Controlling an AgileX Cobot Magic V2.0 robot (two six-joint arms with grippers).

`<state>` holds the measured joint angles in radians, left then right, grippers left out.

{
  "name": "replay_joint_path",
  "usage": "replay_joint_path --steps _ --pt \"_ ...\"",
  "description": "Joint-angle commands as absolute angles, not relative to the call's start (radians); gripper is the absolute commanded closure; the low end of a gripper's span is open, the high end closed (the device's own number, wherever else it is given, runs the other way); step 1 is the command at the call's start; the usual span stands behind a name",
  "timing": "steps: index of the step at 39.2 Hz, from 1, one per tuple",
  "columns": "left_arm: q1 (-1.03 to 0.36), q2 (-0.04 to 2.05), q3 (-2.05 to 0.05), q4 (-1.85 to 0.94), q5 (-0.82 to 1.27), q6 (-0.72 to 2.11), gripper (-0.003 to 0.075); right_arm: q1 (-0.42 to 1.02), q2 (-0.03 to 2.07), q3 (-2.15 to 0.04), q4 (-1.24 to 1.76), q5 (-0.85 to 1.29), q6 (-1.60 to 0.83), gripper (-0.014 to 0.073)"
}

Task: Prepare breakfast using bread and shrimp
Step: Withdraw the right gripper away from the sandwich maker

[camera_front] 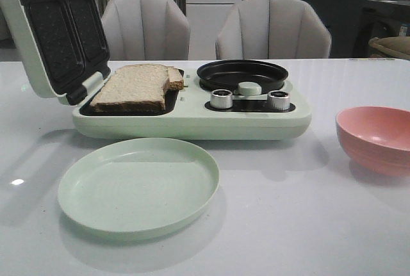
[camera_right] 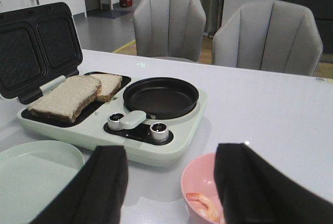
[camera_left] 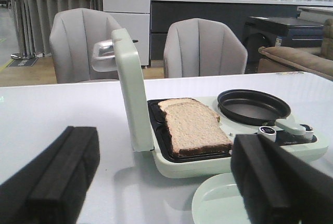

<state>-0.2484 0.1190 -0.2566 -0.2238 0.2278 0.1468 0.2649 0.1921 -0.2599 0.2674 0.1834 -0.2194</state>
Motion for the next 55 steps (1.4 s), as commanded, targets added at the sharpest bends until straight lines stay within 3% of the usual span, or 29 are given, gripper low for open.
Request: replay_joint_path --steps 1,29,55 --pt "-0.255 0.128 -0.284 -0.230 0.144 0.140 0.0137 0.265 0.185 -0.256 0.270 0.053 -0.220 0.0114" --pt "-0.254 0.156 -0.333 -0.283 0.138 0.140 0.0137 0.265 0.185 -0.239 0.270 0.024 -0.220 0.0114" --pt "-0.253 0.774 -0.829 -0.370 0.154 0.136 0.0137 0.265 0.185 -0.239 0.270 0.027 -0.220 0.0114"
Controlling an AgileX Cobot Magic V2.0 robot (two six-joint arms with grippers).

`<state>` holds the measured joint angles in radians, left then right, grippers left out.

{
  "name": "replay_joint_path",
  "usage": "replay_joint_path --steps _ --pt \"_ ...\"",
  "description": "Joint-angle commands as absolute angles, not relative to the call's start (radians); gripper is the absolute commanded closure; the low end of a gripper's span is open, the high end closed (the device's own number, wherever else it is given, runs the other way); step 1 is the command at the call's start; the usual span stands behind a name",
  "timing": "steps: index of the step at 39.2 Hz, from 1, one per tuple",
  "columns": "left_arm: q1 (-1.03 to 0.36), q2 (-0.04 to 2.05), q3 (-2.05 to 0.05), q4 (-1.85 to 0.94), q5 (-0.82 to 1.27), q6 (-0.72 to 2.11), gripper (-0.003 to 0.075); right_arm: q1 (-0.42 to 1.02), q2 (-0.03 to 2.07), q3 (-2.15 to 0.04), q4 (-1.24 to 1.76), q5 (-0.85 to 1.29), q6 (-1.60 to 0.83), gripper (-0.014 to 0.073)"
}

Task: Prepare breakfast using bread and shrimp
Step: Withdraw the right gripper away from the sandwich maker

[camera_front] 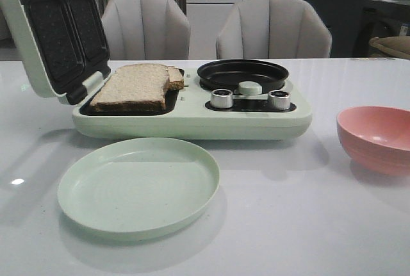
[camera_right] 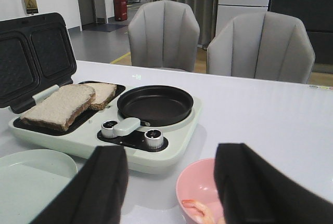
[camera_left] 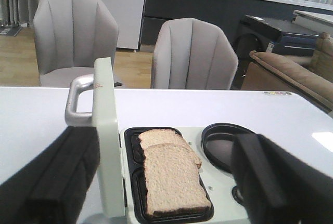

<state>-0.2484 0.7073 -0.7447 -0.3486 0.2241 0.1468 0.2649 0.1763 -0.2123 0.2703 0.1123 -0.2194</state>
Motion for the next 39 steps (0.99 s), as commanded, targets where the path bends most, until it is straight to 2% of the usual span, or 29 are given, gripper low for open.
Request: replay_joint_path --steps 1,8,12,20,24,39 --pt "-0.253 0.799 -0.850 -0.370 0.154 0.130 0.0137 0.265 0.185 -0.239 0.270 0.029 -0.220 0.0114" --pt "-0.226 0.945 -0.982 -0.387 0.169 0.110 0.0137 0.265 0.185 -0.239 0.270 0.032 -0.220 0.0114" --pt "-0.161 1.018 -1.055 -0.430 0.202 0.108 0.0145 0.265 0.185 -0.239 0.270 0.032 -0.220 0.0114" --pt "0.013 1.162 -1.191 -0.560 0.341 0.108 0.0286 0.265 0.185 -0.239 0.270 0.033 -0.220 0.0114" --pt "0.079 1.244 -1.261 -0.585 0.427 0.108 0.0315 0.265 0.185 -0.239 0.270 0.033 -0.220 0.0114" --pt "0.178 1.494 -1.425 -0.786 0.551 0.149 0.0314 0.265 0.185 -0.239 0.270 0.033 -0.220 0.0114"
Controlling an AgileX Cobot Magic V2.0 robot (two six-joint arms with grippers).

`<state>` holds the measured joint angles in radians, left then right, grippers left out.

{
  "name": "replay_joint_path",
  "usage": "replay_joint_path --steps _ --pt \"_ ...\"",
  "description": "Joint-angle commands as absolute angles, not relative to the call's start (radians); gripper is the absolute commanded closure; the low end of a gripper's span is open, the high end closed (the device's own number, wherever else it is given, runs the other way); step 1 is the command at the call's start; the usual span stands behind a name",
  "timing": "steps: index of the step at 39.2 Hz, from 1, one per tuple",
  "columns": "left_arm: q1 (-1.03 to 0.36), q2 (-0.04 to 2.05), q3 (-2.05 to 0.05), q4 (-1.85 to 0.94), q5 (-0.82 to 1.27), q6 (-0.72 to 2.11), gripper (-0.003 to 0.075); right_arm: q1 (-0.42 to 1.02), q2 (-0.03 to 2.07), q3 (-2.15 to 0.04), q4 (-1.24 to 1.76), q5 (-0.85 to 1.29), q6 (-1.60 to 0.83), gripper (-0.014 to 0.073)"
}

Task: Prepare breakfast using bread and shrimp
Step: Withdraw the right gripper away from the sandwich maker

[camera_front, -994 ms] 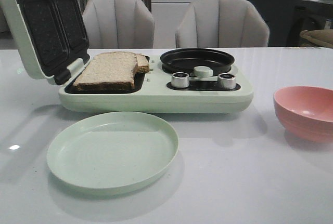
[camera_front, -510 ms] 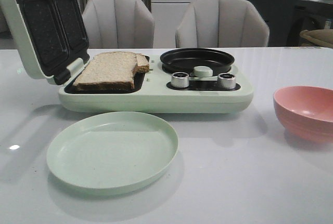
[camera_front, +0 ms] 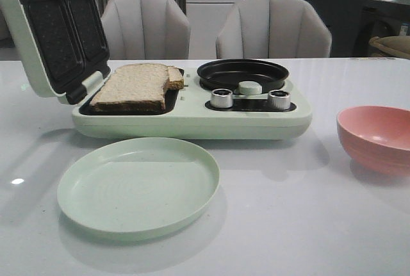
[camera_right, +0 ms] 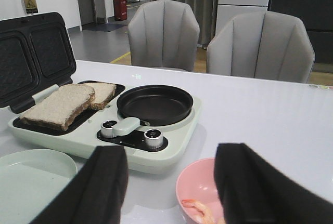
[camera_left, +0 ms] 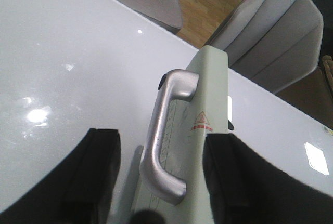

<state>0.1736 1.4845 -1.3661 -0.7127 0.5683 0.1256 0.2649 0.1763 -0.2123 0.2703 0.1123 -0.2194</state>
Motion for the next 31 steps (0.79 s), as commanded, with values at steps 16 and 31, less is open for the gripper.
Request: replay_joint_path --steps 16,31 --pt "0.223 1.718 -1.488 -1.215 0.675 0.369 0.0314 0.265 0.185 -0.239 0.270 0.033 -0.220 0.0114" --pt "0.235 1.835 -1.488 -1.399 0.812 0.496 0.0343 0.265 0.185 -0.239 0.270 0.033 -0.220 0.0114"
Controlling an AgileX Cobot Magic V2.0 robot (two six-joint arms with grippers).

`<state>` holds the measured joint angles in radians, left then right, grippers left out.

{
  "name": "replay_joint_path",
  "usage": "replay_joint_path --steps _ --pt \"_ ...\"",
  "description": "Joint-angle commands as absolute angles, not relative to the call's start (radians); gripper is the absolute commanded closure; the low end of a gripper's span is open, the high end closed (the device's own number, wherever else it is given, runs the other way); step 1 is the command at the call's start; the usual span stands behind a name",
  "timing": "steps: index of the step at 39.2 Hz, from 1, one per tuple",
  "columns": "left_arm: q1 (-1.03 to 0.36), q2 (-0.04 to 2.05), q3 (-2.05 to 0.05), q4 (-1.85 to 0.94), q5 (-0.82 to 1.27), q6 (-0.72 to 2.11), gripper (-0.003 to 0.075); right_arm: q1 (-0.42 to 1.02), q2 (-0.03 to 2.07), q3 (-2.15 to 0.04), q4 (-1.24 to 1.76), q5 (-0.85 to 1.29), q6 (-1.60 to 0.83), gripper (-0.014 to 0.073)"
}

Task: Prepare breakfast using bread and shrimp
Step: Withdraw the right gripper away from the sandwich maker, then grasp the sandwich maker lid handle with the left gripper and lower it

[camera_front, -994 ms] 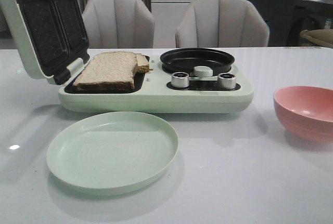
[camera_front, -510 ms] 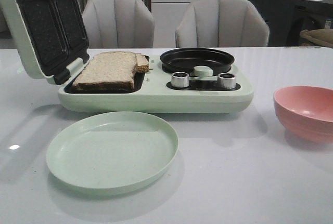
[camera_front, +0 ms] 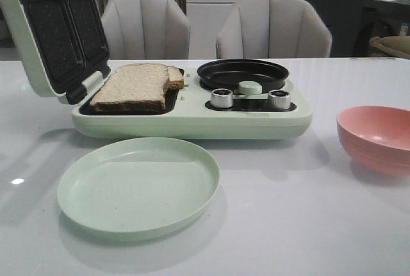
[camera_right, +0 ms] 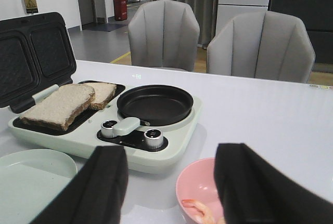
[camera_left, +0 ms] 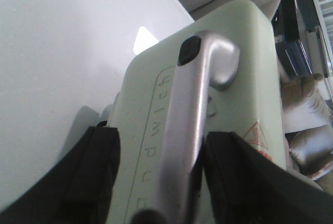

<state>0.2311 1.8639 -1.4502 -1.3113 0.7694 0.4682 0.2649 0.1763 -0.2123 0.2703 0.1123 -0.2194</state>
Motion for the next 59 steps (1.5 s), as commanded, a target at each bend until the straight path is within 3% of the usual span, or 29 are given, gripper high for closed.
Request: replay_joint_path --steps 1,8,19,31,47,59 --pt "0.235 1.839 -1.488 -1.414 0.828 0.510 0.0366 0.265 0.185 -0.239 0.270 0.033 -0.220 0.0114" --pt "0.233 1.869 -1.488 -1.558 0.946 0.653 0.0614 0.265 0.185 -0.239 0.270 0.033 -0.220 0.0114" --pt "0.187 1.874 -1.489 -1.614 0.992 0.737 0.0602 0.265 0.185 -0.239 0.270 0.033 -0.220 0.0114" --pt "0.024 1.874 -1.489 -1.585 0.937 0.834 0.0602 0.265 0.185 -0.239 0.270 0.033 -0.220 0.0114" --pt "-0.292 1.876 -1.489 -1.058 0.627 0.788 0.0603 0.264 0.185 -0.239 0.270 0.034 -0.220 0.0114" --pt "-0.344 1.876 -1.489 -0.977 0.563 0.760 0.0603 0.264 0.185 -0.239 0.270 0.034 -0.220 0.0114"
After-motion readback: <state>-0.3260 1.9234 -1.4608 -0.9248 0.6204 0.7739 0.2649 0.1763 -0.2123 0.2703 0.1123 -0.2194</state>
